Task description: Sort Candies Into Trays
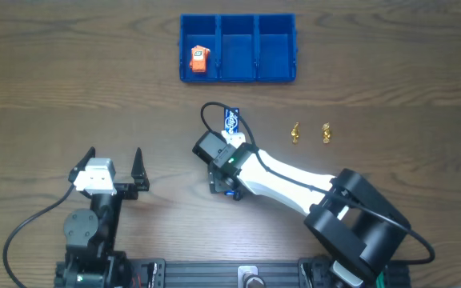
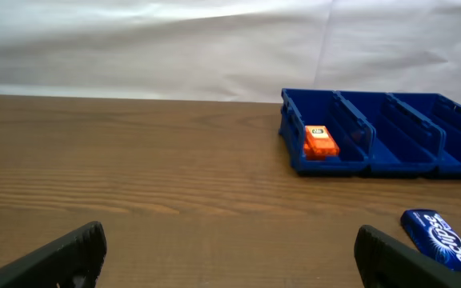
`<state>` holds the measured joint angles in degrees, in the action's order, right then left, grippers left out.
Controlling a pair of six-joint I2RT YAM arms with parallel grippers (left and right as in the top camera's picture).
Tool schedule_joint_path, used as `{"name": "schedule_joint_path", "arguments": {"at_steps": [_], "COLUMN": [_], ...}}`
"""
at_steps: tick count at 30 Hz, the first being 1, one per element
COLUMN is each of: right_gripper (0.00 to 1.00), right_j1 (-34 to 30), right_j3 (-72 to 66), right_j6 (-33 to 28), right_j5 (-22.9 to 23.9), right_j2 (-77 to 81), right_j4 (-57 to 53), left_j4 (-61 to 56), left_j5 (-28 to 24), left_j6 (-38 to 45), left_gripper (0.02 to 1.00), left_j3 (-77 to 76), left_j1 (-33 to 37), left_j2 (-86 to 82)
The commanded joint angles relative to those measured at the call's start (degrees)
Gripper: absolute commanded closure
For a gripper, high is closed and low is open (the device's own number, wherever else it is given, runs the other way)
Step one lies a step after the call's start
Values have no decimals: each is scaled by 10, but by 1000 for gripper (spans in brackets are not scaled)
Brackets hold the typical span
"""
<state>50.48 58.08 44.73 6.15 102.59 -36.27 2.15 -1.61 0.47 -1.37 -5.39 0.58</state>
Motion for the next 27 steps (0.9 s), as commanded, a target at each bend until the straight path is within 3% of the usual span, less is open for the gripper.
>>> {"name": "schedule_joint_path", "arguments": {"at_steps": [1, 6, 12, 14, 20, 23, 27], "right_gripper": [264, 380, 726, 796, 814, 825, 833], "right_j1": [3, 8, 8, 8, 8, -5, -46], "right_j3": [10, 10, 10, 10, 28, 93, 240], "right_j6": [5, 5, 5, 5, 9, 6, -45], "right_j5": [13, 14, 14, 13, 22, 73, 164], "right_j2": [11, 13, 13, 13, 10, -5, -13], "right_j4": [3, 8, 14, 14, 0, -66, -161], "left_j4": [23, 23, 23, 23, 23, 23, 23], "left_j5": [5, 5, 5, 5, 5, 5, 5], "left_j6": [8, 8, 8, 9, 9, 8, 8], "left_gripper": [20, 20, 23, 20, 20, 20, 20], "left_j3": [11, 11, 11, 11, 11, 11, 11], "left_j1": [2, 2, 2, 2, 2, 2, 2], "left_j2": [-4, -4, -4, -4, -4, -4, -4]}}
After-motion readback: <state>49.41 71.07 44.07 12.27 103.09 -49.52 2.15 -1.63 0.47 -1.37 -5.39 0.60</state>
